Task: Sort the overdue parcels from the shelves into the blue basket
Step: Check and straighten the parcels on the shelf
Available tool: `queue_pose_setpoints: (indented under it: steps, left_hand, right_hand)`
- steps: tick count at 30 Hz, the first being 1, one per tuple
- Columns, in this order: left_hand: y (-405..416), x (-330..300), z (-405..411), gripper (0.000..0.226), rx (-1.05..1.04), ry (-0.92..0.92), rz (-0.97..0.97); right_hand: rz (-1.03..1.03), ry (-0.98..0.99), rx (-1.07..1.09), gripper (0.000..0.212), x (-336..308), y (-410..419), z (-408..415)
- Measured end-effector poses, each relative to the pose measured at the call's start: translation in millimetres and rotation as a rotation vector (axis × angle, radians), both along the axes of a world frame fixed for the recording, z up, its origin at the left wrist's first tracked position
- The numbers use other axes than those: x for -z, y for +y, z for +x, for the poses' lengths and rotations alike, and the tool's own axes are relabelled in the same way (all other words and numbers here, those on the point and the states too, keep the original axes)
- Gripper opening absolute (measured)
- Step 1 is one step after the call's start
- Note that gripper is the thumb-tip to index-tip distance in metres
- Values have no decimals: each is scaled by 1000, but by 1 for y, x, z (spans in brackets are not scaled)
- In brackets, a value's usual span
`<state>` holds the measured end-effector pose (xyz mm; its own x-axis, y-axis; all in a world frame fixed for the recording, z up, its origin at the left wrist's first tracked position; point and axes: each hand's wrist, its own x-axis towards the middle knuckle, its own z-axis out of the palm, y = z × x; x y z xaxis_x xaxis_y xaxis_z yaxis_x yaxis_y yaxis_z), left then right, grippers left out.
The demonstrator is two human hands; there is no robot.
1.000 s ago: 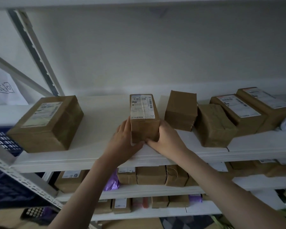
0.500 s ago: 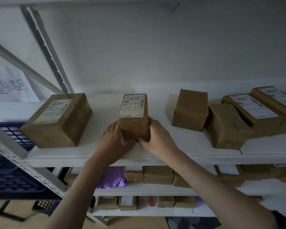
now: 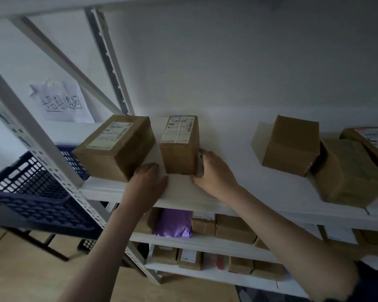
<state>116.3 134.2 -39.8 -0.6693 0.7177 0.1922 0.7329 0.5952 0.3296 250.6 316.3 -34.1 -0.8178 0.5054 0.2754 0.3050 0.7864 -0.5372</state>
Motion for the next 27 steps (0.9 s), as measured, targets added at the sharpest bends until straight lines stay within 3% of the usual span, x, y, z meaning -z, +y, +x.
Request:
queue_pose_setpoints:
  steps: [4, 10, 18, 21, 27]
  left_hand:
    - [-4, 6, 31, 40, 71, 73, 44]
    - [21, 10, 94, 11, 182, 140, 205]
    - [101, 15, 135, 46, 445, 42, 147]
    - [137, 10, 145, 45, 436, -9, 164]
    - [202, -4, 140, 67, 389, -162, 123]
  right_hand:
    - [23, -52, 46, 85, 0, 8, 37]
    - [38, 25, 208, 71, -2, 23, 126]
    - [-52, 80, 413, 75, 8, 50, 207]
    - [-71, 65, 435, 85, 12, 52, 212]
    - [-183, 73, 484, 106, 5, 61, 194]
